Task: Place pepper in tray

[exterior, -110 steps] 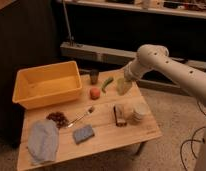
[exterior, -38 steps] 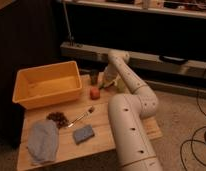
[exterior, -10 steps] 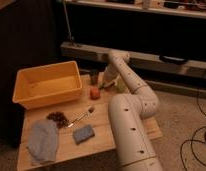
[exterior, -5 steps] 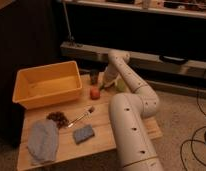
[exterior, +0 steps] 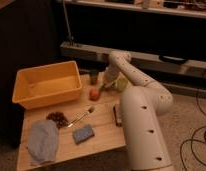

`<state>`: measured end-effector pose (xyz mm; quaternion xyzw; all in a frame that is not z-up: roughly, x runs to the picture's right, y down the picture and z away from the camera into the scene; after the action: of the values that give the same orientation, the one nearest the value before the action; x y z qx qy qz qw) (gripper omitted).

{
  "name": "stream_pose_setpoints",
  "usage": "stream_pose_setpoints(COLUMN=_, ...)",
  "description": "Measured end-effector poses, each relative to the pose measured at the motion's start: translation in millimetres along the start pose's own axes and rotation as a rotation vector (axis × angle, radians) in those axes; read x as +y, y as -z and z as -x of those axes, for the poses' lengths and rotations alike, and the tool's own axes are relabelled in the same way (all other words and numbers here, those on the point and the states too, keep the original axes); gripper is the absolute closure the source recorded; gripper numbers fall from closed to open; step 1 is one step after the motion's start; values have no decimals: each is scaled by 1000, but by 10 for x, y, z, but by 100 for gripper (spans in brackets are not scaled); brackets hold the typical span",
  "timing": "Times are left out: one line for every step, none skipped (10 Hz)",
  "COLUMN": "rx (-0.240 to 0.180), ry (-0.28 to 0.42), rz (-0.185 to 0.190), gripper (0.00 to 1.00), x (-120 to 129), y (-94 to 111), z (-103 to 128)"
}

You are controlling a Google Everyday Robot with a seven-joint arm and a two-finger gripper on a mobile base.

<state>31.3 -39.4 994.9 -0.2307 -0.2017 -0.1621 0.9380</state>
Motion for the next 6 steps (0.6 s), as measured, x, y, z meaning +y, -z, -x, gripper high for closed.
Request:
stream_pose_setpoints(rx=2, ry=15, rz=-6, gripper=95, x=5, y=21, z=64)
stream_pose_setpoints(rx=11, ry=15, rz=-6, gripper=95, x=-4, y=35, z=52)
stream_pose_setpoints(rx=23, ry=24, rz=-14, gripper=95, x=-31, y=35, z=43)
stream_pose_setpoints(rx=41, ry=44, rz=-23, gripper=95, x=-74, y=60, z=78)
stream_pose_setpoints(rx=61, ry=66, rz=-32, gripper=95, x=-130, y=133, z=164)
stream_pose_setpoints(rx=83, ry=84, rz=-39, gripper=95, x=-179, y=255, z=246)
